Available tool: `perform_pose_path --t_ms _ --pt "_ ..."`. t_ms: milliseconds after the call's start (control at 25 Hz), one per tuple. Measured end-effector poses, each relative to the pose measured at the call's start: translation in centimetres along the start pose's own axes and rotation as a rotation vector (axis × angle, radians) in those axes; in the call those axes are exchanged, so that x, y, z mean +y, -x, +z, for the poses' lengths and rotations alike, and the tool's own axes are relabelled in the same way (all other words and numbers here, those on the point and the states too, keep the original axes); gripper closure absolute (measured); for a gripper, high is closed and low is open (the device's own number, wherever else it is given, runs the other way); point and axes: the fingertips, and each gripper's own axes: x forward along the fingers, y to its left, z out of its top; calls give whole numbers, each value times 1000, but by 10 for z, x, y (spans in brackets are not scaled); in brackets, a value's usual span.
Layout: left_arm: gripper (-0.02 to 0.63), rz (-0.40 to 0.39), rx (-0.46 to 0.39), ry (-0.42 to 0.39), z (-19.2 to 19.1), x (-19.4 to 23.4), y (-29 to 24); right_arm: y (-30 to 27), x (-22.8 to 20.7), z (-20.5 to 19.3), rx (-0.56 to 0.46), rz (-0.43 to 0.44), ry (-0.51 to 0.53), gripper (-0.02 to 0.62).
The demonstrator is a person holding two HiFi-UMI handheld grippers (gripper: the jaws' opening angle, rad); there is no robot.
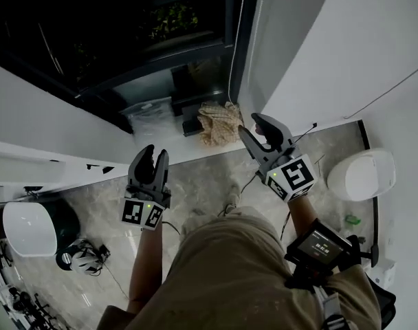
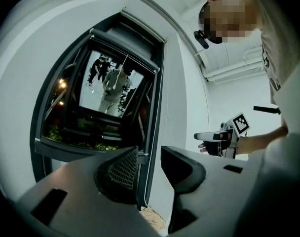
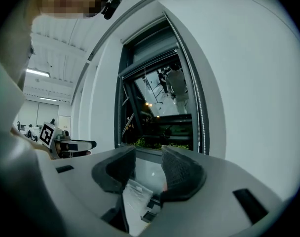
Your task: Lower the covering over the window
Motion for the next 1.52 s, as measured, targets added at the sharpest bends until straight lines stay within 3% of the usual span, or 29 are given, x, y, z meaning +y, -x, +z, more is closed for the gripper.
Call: perform_pose_path --t_ms 400,680,840,1080,1320,1520 --pt "469 39 12 68 -5 50 118 7 86 2 13 -63 12 431" --pt "469 40 13 143 -32 72 182 29 133 -2 -6 -218 79 431" --pt "469 26 20 176 -46 74 201 46 153 -9 -3 -261 88 431" --pt "486 4 34 160 -52 49 216 80 169 -25 -15 -275 71 431" --pt "564 75 -15 114 -20 8 218 120 159 -3 -73 -219 50 433" --pt "591 134 -52 183 -12 -45 217 175 140 11 -102 -183 80 433"
